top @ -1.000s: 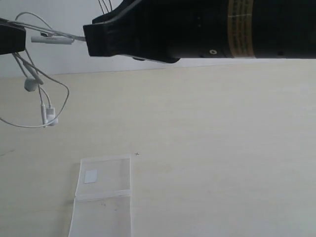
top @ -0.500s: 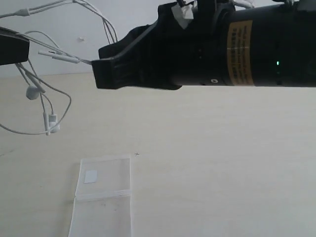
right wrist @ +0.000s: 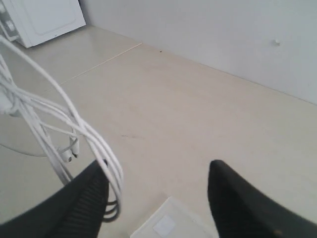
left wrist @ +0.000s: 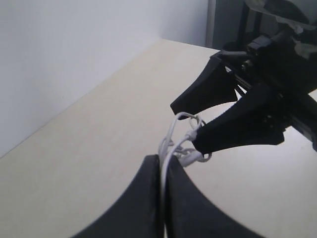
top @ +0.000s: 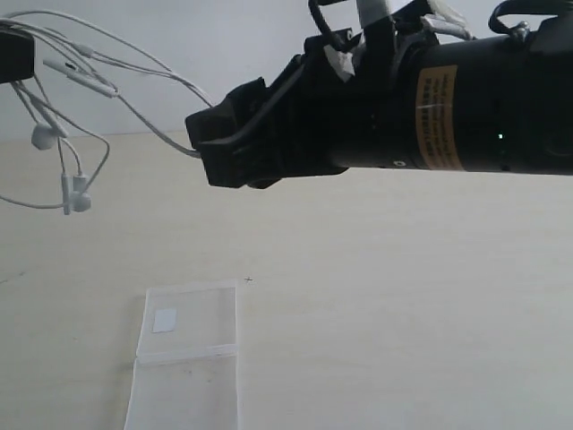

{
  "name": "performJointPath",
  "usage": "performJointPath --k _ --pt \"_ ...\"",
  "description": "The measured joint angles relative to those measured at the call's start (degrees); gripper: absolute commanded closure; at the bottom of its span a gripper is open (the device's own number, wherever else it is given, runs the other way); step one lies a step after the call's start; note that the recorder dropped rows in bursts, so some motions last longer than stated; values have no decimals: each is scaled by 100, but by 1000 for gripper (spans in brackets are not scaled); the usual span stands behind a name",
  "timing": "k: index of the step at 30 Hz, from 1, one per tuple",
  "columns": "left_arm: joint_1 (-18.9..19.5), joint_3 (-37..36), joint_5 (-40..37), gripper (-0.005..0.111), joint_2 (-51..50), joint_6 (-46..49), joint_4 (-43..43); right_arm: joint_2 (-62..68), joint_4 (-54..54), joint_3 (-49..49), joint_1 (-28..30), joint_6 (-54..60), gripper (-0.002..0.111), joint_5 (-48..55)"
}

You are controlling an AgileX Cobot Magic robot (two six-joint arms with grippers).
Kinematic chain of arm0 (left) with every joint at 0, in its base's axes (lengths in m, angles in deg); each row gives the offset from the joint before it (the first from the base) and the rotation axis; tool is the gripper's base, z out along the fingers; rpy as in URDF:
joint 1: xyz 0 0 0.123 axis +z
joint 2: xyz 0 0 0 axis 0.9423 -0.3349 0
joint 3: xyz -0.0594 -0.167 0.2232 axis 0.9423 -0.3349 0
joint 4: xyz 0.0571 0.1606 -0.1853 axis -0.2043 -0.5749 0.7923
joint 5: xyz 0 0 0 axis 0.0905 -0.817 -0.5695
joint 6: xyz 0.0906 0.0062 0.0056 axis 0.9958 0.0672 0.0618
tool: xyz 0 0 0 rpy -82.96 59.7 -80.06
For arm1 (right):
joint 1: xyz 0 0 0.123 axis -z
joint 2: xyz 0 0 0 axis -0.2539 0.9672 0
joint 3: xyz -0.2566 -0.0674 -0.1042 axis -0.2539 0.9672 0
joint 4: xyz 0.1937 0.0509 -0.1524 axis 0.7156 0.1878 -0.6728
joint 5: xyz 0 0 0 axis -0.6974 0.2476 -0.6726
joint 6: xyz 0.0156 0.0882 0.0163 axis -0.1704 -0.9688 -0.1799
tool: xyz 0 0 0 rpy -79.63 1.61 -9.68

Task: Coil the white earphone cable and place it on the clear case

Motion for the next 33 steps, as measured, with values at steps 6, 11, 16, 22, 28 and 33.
performJointPath --k 6,11,16,22,28,33 --pt "0 0 12 107 0 0 15 0 -13 0 0 109 44 46" --pt "0 0 12 107 0 0 15 0 -13 0 0 245 39 81" --pt "0 0 48 107 0 0 15 0 -13 0 0 349 29 94" --pt "0 0 90 107 0 0 15 0 -13 -107 0 375 29 37" --pt "0 0 90 107 0 0 15 0 -13 -380 0 375 30 -60" --pt "0 0 90 107 0 0 15 -67 -13 -380 0 375 30 -48"
